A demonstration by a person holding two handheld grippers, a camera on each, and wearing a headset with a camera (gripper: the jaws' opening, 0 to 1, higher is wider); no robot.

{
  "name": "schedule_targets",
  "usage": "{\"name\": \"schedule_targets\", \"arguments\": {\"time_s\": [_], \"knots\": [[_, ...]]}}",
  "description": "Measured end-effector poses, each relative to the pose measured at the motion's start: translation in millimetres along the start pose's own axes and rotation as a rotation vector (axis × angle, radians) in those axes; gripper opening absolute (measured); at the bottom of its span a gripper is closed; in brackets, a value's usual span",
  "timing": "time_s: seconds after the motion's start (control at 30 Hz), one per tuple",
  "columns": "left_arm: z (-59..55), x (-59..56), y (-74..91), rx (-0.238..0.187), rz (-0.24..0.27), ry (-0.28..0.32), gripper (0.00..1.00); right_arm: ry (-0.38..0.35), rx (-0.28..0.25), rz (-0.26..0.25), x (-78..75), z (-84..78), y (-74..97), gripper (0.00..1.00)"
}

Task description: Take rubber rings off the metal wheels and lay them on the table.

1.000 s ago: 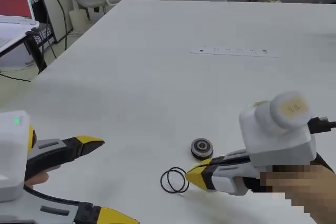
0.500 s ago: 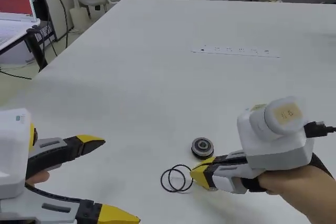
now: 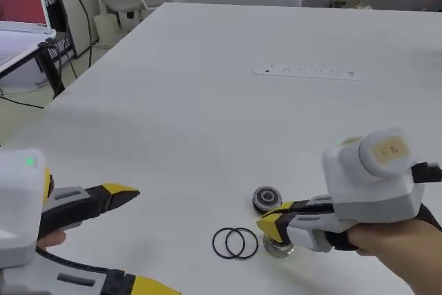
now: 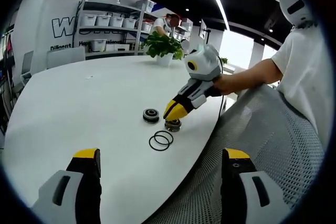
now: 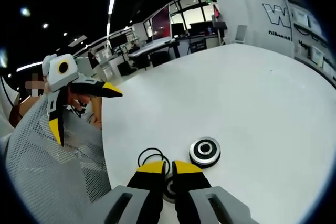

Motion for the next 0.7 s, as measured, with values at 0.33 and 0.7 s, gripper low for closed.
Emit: {"name": "schedule_targets", "arguments": {"time_s": [0.33,0.7], "knots": [[-0.2,-0.4,-0.3,0.015,0.0,-0.011,0.94,-0.03,-0.097,-0.027,-7.4,12.6,16.8,0.02],[1.6,-0.8,0.4,0.017,0.002,-0.038,0.94,-0.076,-0.198,-0.073,-18.2,20.3,37.8,0.03]]}}
Point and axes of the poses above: the centre of the closed fingertips' face, and the gripper's own axes: y roughly backward along the fingers, x roughly to its left, z roughly out of its top, the point moved 10 cm from there along y, roughly backward along the fingers, and after that the axes turned 9 degrees about z, right-handed, at the moved point
